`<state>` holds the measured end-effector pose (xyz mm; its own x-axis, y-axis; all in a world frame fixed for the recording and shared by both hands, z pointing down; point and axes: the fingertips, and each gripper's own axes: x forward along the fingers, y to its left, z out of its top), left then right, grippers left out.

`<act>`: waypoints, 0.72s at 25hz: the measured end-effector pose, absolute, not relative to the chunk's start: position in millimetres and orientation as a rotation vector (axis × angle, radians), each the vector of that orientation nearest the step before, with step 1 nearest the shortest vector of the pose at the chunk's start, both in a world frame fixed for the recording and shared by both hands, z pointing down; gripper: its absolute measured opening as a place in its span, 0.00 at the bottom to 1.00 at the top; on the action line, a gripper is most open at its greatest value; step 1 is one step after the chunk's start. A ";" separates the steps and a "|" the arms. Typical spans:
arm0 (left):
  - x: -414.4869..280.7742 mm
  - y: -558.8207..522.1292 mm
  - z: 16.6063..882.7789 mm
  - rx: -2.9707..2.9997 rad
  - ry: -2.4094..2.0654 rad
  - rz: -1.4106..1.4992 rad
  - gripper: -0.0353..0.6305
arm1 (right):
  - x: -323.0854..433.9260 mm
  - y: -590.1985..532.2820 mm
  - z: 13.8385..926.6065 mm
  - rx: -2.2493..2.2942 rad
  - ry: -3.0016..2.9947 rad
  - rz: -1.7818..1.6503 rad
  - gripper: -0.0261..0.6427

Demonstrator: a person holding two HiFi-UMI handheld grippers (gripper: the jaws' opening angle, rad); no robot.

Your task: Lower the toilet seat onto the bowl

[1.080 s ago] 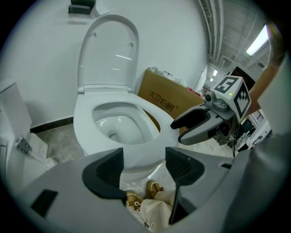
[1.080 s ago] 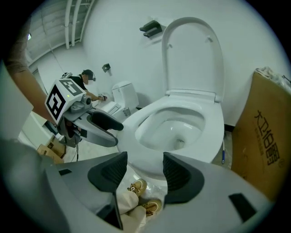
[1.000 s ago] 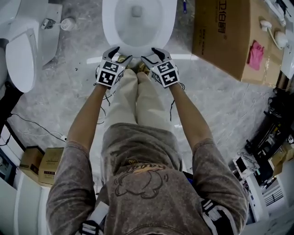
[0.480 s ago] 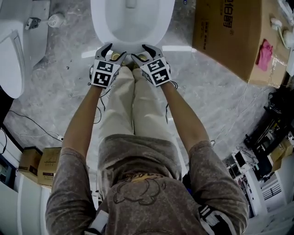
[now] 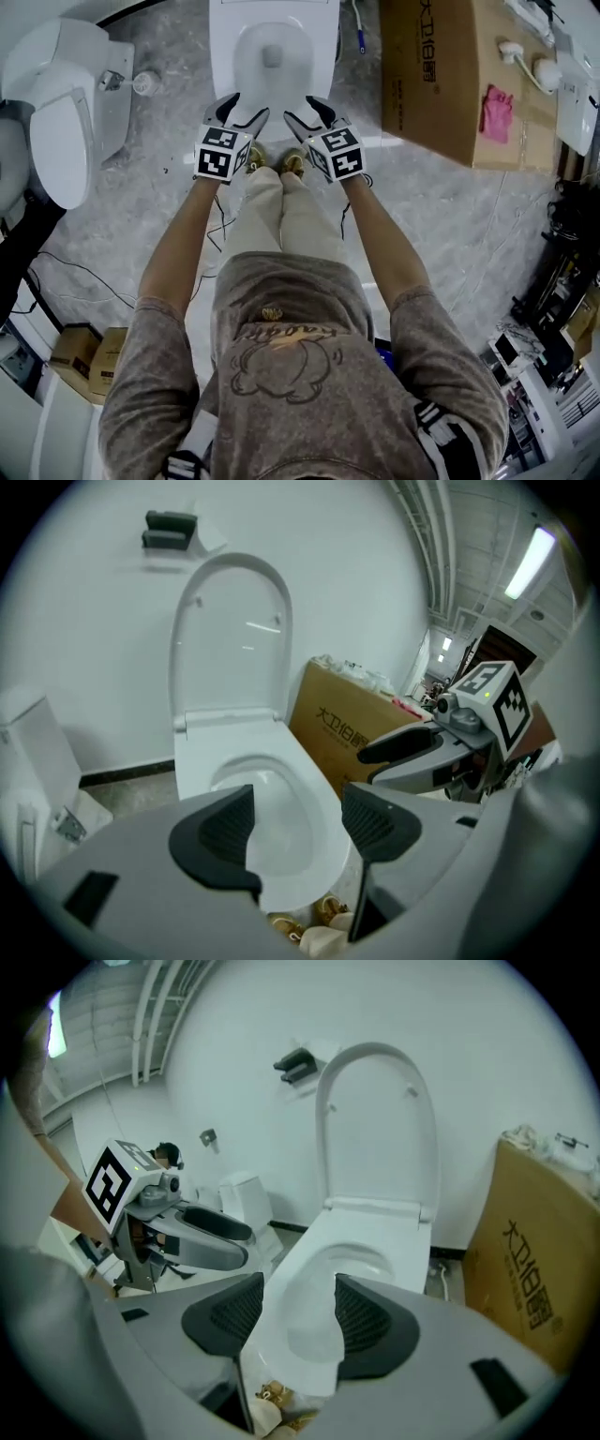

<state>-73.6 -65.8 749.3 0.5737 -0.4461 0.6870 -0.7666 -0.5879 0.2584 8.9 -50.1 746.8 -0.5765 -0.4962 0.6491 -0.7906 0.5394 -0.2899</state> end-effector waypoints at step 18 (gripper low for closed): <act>-65.7 -73.6 397.9 2.699 -1.057 0.422 0.49 | 39.3 -68.5 393.0 1.228 -2.682 0.237 0.42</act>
